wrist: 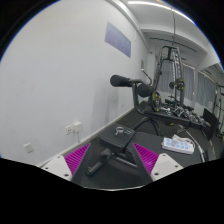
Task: Unplug charger
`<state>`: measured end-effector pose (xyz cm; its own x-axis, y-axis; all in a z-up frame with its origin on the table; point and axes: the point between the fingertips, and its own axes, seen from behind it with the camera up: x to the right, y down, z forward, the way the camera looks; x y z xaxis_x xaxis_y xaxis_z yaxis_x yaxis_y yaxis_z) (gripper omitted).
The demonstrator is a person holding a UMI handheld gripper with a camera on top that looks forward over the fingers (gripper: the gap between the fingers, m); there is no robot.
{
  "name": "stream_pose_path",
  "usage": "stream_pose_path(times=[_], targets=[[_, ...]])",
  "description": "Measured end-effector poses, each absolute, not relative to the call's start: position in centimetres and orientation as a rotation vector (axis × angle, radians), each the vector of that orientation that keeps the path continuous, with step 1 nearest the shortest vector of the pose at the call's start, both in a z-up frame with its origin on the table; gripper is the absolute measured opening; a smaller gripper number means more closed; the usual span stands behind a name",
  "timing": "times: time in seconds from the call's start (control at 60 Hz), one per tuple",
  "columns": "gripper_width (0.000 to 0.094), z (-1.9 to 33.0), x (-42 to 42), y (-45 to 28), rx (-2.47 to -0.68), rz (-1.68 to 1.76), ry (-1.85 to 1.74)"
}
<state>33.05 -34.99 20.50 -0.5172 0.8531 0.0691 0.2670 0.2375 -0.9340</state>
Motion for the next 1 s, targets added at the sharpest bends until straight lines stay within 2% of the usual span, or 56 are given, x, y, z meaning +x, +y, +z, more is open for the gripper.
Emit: stream_pose_path(times=[0.25,0.683,1.0], targets=[[0.0851,19.5,28.8,-29.7,-1.091,1.205,-1.840],[0.0856,15.9,17.4,-11.0,-1.331,1.035,-1.570],[0.0861,10.8,7.2,-6.8,-1.399,1.032,-1.454]])
